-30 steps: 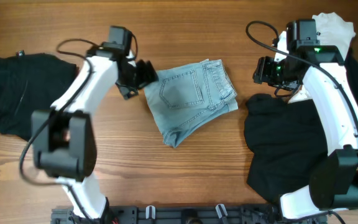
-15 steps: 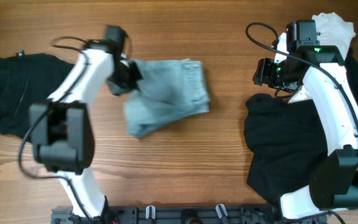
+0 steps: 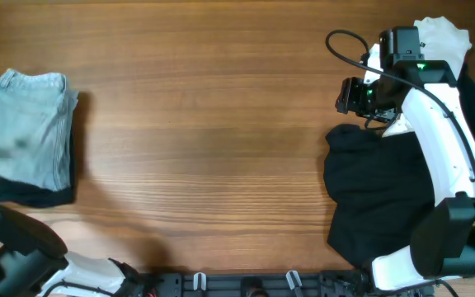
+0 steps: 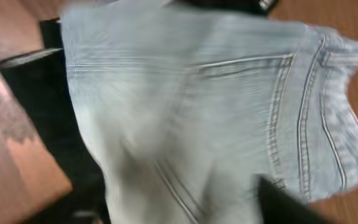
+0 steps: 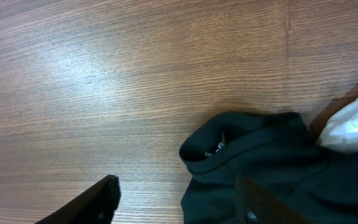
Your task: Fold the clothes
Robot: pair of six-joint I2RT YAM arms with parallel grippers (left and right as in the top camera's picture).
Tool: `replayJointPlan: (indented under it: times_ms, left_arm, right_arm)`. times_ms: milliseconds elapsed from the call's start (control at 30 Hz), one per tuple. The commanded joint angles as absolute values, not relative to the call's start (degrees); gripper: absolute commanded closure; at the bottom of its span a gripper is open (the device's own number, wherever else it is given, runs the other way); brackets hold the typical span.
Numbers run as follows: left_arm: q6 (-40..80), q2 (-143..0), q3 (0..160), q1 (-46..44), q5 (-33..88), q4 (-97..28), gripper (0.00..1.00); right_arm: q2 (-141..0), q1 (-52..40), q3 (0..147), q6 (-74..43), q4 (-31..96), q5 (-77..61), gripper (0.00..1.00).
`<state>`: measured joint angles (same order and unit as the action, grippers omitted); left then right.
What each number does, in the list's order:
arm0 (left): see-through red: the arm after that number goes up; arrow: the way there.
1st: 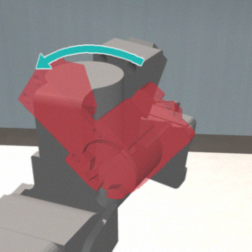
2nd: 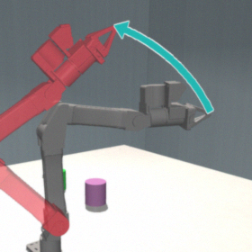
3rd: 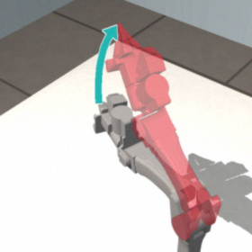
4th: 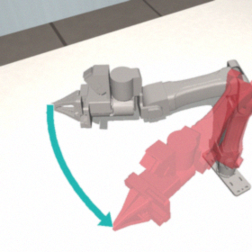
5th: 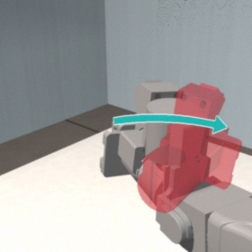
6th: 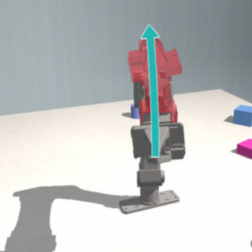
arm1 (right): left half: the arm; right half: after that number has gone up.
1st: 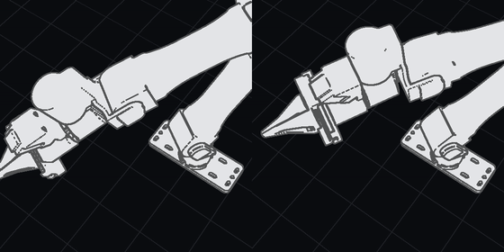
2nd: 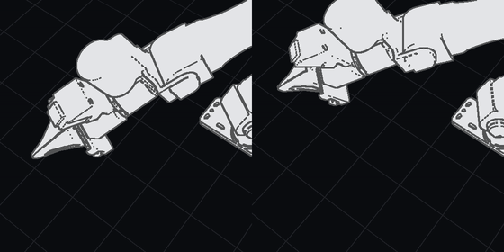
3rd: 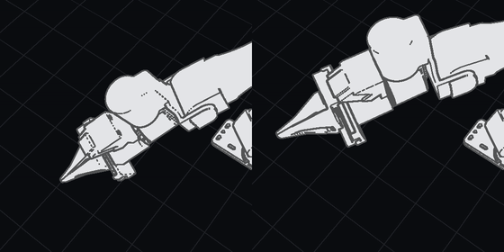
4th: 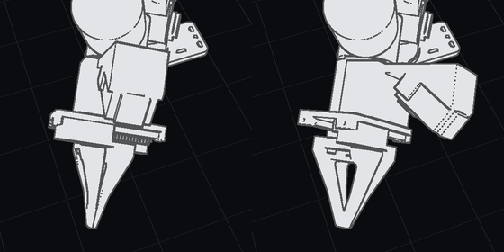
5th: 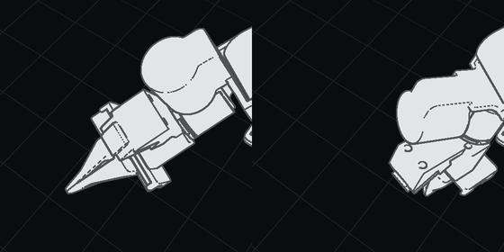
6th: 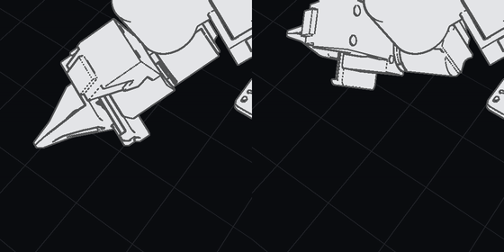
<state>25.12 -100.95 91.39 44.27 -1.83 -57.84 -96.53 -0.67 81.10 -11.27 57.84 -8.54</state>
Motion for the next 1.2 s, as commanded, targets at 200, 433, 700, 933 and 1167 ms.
replayJointPlan:
  times_ms: [200,433,700,933,1167]
  left_arm:
    - [21.67,-100.51,91.83,31.59,4.93,-61.60,0.00]
    - [13.56,-100.51,91.83,3.27,4.62,-64.93,0.00]
    - [13.69,-98.50,91.85,-11.29,1.45,-71.64,0.00]
    - [9.19,-73.56,85.84,-11.35,0.56,-70.24,0.00]
    - [12.03,-25.19,60.03,-11.35,-2.07,-63.64,0.00]
  right_arm:
    - [-96.97,-0.73,81.21,-10.63,55.79,-12.43,0.02]
    - [-96.97,1.34,81.21,-15.42,51.66,-15.53,0.00]
    - [-96.95,8.71,81.21,-14.96,58.98,-15.51,0.00]
    - [-80.73,8.69,72.62,-13.61,53.63,-14.92,0.01]
    - [-43.90,8.64,50.24,-18.22,46.30,-6.94,0.00]
